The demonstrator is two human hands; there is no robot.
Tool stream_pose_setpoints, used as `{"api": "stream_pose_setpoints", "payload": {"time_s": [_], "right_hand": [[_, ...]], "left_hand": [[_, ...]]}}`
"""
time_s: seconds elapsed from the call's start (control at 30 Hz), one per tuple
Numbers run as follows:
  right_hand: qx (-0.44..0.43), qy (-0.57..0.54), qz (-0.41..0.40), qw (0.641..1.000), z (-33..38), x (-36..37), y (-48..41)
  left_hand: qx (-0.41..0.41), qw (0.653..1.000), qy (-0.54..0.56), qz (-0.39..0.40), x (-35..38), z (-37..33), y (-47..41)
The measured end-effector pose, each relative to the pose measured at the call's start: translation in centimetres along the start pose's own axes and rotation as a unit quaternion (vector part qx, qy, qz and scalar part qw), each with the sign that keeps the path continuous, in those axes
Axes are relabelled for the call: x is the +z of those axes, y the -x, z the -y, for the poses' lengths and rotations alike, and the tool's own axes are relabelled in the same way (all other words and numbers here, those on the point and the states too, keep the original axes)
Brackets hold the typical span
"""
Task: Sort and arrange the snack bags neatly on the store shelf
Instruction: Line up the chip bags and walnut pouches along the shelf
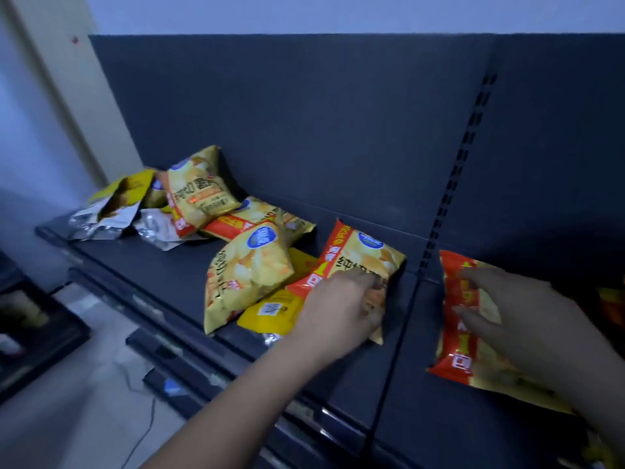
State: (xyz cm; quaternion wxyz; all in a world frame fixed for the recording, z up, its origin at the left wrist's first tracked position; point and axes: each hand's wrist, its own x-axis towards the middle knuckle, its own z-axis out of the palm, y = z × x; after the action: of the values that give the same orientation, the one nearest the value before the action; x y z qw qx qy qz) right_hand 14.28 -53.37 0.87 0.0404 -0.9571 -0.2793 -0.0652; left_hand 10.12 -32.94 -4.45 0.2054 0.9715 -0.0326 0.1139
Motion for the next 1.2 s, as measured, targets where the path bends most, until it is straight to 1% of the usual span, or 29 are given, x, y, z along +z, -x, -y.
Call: {"api": "stream_pose_setpoints", "payload": {"time_s": [0.03, 0.1, 0.17, 0.2, 0.27, 0.37, 0.47, 0.57, 0.67, 0.77, 0.93, 1.03, 1.1, 1.2], "right_hand": [[-0.028, 0.025, 0.007, 0.999, 2.1, 0.1, -0.9], [-0.067, -0.001, 0.029, 0.997, 6.0, 1.1, -2.7], [-0.077, 0.005, 0.042, 0.996, 10.0, 2.6, -4.5], [-0.075, 0.000, 0.031, 0.997, 11.6, 3.2, -5.2], [-0.099, -0.016, -0.017, 0.995, 14.9, 4.7, -6.8], [-0.125, -0.045, -0.086, 0.987, 18.5, 6.9, -8.7], [-0.145, -0.052, -0.141, 0.978, 21.8, 7.6, -10.1], [-0.154, -0.068, -0.154, 0.974, 24.6, 8.3, -11.0], [-0.165, -0.067, -0.139, 0.974, 26.5, 8.8, -12.0], [-0.165, -0.059, -0.123, 0.977, 27.0, 9.1, -13.8], [-0.143, -0.036, -0.112, 0.983, 27.1, 8.7, -18.6], [-0.163, -0.046, -0.104, 0.980, 27.8, 8.2, -22.1], [-0.155, -0.074, -0.061, 0.983, 28.8, 7.4, -24.5], [-0.109, -0.127, 0.056, 0.984, 30.3, 7.0, -27.7]], "left_hand": [[-0.015, 1.000, -0.019, -0.013, -1.1, 2.3, 1.1], [-0.027, 0.998, -0.057, -0.027, -2.9, 6.3, 3.2], [-0.033, 0.995, -0.079, -0.047, -4.9, 10.1, 5.6], [-0.039, 0.993, -0.084, -0.072, -5.8, 11.8, 6.7], [-0.057, 0.989, -0.083, -0.109, -7.5, 14.8, 8.8], [-0.078, 0.985, -0.117, -0.104, -9.3, 18.8, 11.1], [-0.110, 0.978, -0.147, -0.095, -10.3, 22.3, 12.8], [-0.125, 0.976, -0.150, -0.096, -11.1, 24.9, 13.9], [-0.129, 0.975, -0.151, -0.095, -11.5, 26.6, 14.1], [-0.138, 0.976, -0.139, -0.091, -11.4, 28.0, 13.4], [-0.153, 0.974, -0.130, -0.107, -11.8, 30.5, 10.9], [-0.158, 0.972, -0.132, -0.116, -12.7, 32.3, 9.4], [-0.157, 0.970, -0.140, -0.122, -13.6, 33.5, 8.4], [-0.157, 0.967, -0.132, -0.149, -14.3, 35.3, 6.9]]}}
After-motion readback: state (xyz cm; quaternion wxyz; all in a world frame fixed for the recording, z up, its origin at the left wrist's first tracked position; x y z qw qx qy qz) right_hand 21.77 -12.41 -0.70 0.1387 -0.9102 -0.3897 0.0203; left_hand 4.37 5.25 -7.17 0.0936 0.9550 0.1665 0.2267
